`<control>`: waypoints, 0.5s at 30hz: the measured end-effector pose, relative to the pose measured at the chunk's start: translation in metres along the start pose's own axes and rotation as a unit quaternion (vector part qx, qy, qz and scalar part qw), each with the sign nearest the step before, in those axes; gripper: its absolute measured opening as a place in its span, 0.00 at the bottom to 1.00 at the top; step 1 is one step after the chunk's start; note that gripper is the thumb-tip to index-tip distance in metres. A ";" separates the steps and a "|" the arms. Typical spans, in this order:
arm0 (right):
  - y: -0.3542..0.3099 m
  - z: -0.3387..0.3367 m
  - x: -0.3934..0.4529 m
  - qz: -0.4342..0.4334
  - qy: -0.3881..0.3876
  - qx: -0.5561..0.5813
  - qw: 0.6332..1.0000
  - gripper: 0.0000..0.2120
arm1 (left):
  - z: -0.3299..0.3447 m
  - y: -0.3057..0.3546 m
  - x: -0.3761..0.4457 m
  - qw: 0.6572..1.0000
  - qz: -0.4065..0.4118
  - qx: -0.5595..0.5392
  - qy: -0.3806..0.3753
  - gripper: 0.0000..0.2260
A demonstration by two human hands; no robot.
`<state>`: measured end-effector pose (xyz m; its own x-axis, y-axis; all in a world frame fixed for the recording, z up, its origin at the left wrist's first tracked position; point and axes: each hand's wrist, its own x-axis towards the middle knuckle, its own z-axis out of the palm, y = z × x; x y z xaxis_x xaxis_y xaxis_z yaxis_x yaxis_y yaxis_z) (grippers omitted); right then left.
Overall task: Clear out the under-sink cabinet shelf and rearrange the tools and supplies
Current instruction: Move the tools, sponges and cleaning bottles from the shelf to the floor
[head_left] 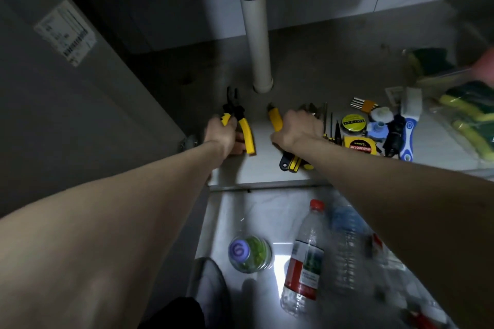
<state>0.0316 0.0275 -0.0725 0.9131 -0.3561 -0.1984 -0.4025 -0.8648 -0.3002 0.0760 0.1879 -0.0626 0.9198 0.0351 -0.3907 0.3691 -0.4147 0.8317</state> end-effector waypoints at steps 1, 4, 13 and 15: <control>0.000 -0.001 -0.001 0.026 -0.002 0.040 0.999 0.12 | -0.004 0.002 -0.002 1.000 0.012 -0.005 -0.006 0.14; 0.004 -0.011 -0.007 0.089 -0.011 0.185 0.979 0.14 | -0.009 0.014 -0.013 0.999 0.036 -0.016 -0.024 0.12; 0.097 -0.072 -0.083 0.079 -0.038 0.197 0.976 0.17 | 0.012 0.042 -0.084 0.996 0.052 -0.063 -0.043 0.13; 0.133 -0.083 -0.113 0.088 -0.048 0.164 0.981 0.18 | 0.018 0.044 -0.111 0.994 0.055 -0.080 -0.058 0.14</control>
<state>-0.1195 -0.0773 -0.0124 0.8241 -0.4407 -0.3557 -0.5662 -0.6267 -0.5354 -0.0127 0.1495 0.0101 0.9377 -0.1121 -0.3289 0.2918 -0.2602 0.9204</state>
